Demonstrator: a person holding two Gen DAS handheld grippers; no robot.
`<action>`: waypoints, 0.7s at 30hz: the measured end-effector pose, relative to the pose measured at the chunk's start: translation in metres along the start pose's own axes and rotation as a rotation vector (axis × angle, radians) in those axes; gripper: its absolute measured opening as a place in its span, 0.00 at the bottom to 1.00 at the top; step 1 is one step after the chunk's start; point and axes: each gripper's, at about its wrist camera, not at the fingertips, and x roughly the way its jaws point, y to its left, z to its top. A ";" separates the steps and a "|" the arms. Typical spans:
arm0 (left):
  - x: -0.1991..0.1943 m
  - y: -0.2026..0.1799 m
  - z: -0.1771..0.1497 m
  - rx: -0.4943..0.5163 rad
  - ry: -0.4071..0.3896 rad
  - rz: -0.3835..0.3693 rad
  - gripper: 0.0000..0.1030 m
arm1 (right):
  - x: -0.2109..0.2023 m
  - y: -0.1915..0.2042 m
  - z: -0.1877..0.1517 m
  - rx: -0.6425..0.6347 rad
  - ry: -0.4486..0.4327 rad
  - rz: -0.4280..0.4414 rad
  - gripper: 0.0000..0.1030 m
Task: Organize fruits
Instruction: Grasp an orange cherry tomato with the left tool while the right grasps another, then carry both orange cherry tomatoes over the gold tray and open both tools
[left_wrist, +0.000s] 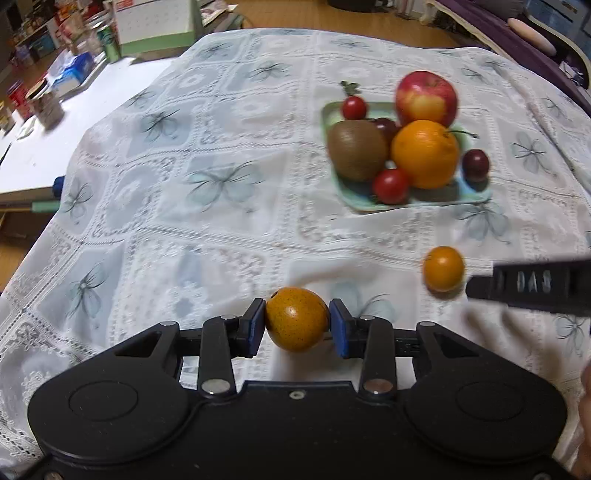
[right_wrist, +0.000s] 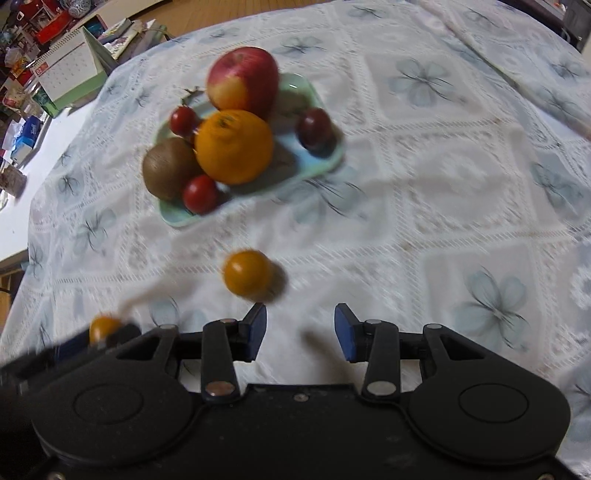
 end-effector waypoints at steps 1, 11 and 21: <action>0.001 0.004 0.000 -0.007 0.004 0.003 0.46 | 0.003 0.005 0.003 0.002 -0.003 0.004 0.42; 0.001 0.022 -0.004 -0.021 0.012 0.009 0.46 | 0.035 0.023 0.021 0.043 0.016 0.050 0.44; 0.001 0.023 -0.006 -0.020 0.014 0.004 0.46 | 0.056 0.040 0.022 0.015 0.037 -0.009 0.44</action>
